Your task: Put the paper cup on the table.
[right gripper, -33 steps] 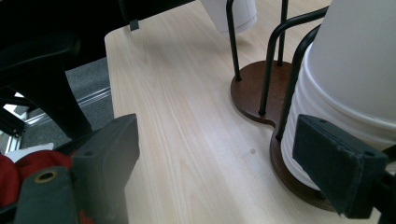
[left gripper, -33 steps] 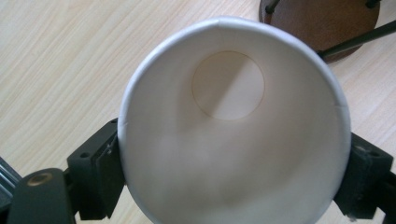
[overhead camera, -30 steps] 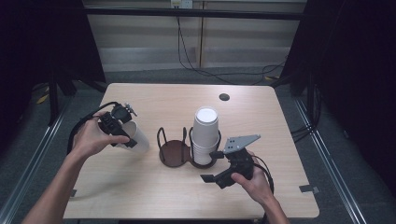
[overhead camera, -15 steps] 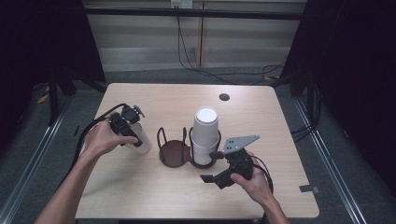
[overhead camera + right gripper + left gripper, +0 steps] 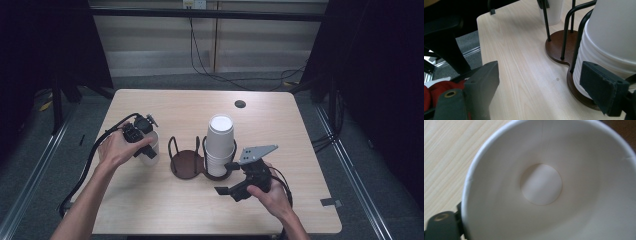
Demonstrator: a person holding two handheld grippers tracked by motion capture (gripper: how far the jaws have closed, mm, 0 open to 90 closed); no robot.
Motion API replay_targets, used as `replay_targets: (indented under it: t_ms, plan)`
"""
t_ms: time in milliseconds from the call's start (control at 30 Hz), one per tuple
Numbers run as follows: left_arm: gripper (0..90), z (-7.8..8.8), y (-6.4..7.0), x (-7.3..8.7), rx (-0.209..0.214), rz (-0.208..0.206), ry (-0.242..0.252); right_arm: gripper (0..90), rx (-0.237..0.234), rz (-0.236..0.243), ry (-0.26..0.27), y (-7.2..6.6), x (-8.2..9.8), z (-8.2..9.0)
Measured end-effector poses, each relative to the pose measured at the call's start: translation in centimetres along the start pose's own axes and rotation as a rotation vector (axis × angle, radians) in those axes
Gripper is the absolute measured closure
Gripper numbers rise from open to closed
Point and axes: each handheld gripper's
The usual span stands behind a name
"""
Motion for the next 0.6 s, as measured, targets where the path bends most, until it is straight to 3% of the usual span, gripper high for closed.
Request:
replay_targets:
  t_ms: [200,267,433,500,600]
  plan:
    - [9.9,-0.5,-0.4,1.0,0.008,-0.013,0.029,16.2,0.003,-0.002,0.0,0.0,0.0,0.0]
    - [8.3,-0.8,-0.5,1.4,0.028,-0.021,0.05,16.2,0.002,-0.001,-0.002,0.0,0.0,0.0]
    - [6.8,-1.1,-0.9,2.0,0.048,-0.037,0.04,16.8,0.001,-0.003,-0.009,0.1,0.1,-0.2]
    - [7.0,-1.5,-1.0,2.3,0.063,-0.023,0.039,16.8,0.001,-0.003,-0.008,0.1,0.1,-0.2]
    - [12.1,-2.0,-1.3,3.0,0.074,-0.032,0.038,16.8,0.002,-0.003,-0.003,0.1,0.0,-0.1]
Point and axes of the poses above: each handheld gripper's, and its own axes: z roughly backward along the jaws, x roughly out of its underside, y roughly to its right, and after that the axes turned 15 degrees about -y, right-handed
